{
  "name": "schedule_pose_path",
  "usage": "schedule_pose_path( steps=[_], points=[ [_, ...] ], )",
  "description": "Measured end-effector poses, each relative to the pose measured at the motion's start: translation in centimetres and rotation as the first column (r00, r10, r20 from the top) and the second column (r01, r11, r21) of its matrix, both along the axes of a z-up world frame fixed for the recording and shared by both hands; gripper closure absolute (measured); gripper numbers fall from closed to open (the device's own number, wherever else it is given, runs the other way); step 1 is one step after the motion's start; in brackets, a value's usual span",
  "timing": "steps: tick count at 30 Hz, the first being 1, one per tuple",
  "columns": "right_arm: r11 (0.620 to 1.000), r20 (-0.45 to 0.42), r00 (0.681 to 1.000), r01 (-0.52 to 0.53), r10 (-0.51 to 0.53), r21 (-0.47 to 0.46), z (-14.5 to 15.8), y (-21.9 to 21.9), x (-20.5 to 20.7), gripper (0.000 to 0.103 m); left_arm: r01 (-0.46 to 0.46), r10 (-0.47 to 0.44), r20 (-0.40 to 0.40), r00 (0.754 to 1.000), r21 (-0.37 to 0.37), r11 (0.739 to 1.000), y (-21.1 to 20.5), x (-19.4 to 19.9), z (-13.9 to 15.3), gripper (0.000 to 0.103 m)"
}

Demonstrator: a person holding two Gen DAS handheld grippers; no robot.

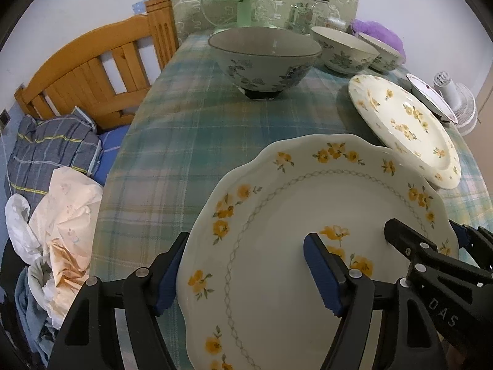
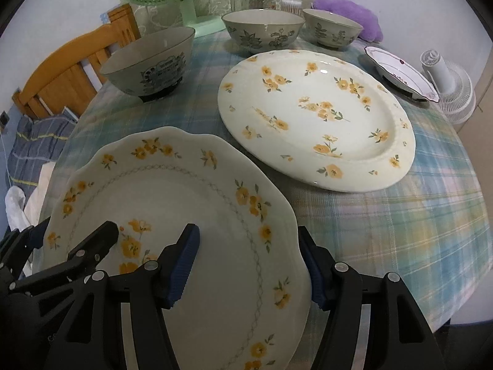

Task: Organize plates and bowls
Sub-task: 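Lift the scalloped plate with both grippers and carry it across the table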

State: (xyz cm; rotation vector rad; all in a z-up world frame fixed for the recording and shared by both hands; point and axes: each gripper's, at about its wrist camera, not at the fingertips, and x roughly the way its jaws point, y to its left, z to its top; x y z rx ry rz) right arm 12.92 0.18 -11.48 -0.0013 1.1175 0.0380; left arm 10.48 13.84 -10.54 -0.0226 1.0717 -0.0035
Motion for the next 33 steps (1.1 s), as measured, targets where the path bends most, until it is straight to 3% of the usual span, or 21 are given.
schedule_pose_path(
  steps=[6, 13, 33],
  points=[
    [1.000, -0.020, 1.000, 0.023, -0.023, -0.001, 1.1, -1.1, 0.0, 0.037, 0.014, -0.014, 0.006, 1.000, -0.013, 1.000, -0.9, -0.1, 1.7, 0.029],
    [0.999, 0.041, 0.999, 0.034, -0.034, -0.013, 3.5, -2.6, -0.4, 0.037, 0.042, -0.042, 0.038, 0.998, -0.013, 0.999, -2.7, 0.5, 3.2, 0.029],
    [0.998, 0.088, 0.994, 0.067, -0.067, 0.004, 5.9, -14.0, 1.1, 0.037, 0.074, -0.074, 0.083, 0.994, 0.007, 0.997, -14.0, 2.4, 5.4, 0.029]
  ],
)
